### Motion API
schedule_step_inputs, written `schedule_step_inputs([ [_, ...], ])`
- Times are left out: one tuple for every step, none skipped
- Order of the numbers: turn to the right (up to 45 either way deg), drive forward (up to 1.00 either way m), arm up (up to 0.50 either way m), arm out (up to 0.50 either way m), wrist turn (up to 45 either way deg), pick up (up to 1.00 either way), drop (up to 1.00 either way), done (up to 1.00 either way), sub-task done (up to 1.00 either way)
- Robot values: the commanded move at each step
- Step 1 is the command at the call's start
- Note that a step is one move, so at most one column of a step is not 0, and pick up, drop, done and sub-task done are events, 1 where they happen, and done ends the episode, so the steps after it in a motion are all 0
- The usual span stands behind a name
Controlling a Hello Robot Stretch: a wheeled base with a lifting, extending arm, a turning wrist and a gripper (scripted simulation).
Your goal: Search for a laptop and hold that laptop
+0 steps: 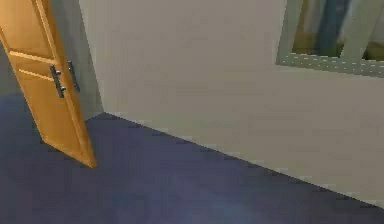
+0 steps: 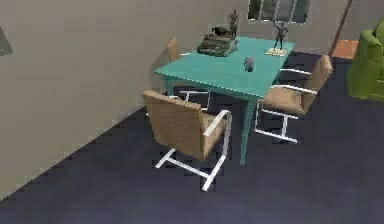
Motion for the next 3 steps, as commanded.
schedule_step_inputs([
  [-45.0,0.00,0.00,0.00,0.0,0.00,0.00,0.00,0.00],
  [-42.0,0.00,0.00,0.00,0.0,0.00,0.00,0.00,0.00],
  [0.0,0.70,0.00,0.00,0.0,0.00,0.00,0.00,0.00],
])
